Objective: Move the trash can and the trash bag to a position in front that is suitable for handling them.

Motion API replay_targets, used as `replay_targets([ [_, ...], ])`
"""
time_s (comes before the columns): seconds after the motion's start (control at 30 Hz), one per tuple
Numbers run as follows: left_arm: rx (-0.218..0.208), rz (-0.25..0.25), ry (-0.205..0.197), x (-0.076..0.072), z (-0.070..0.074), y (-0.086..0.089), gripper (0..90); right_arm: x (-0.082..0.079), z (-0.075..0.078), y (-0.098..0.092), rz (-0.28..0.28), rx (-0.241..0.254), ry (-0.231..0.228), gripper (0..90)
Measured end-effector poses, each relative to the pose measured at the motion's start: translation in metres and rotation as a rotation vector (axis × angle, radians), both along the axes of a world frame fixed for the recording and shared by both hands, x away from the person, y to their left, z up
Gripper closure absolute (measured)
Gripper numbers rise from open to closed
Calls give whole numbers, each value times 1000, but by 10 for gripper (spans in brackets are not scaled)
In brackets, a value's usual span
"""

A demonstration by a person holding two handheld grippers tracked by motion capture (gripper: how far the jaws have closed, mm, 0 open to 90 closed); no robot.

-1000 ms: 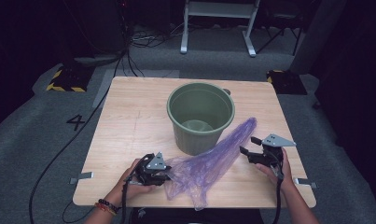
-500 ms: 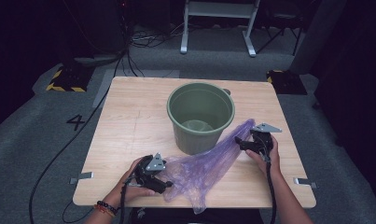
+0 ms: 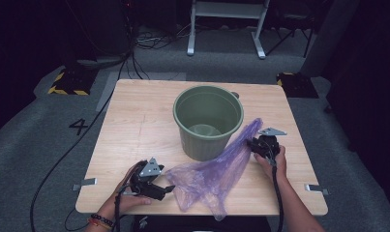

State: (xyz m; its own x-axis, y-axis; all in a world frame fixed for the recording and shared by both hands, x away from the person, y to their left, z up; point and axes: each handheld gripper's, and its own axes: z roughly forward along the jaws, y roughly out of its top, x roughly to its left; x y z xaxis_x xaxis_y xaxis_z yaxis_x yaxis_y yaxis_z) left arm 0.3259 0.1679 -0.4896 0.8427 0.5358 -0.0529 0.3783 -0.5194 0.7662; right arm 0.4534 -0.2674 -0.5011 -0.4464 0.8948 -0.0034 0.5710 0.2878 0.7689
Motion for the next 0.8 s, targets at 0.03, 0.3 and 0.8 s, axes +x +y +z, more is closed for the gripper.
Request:
replay_targets([
  [0.03,-9,6,-7,-2,3,2,156,0,0,0,0,1,1,772],
  [0.3,35,153,-78,2,8,21,158,0,0,-4,8,52,11,900],
  [0.8,96,257,12,33,-14,31,149,-7,2,-11,56,122,-64,900],
])
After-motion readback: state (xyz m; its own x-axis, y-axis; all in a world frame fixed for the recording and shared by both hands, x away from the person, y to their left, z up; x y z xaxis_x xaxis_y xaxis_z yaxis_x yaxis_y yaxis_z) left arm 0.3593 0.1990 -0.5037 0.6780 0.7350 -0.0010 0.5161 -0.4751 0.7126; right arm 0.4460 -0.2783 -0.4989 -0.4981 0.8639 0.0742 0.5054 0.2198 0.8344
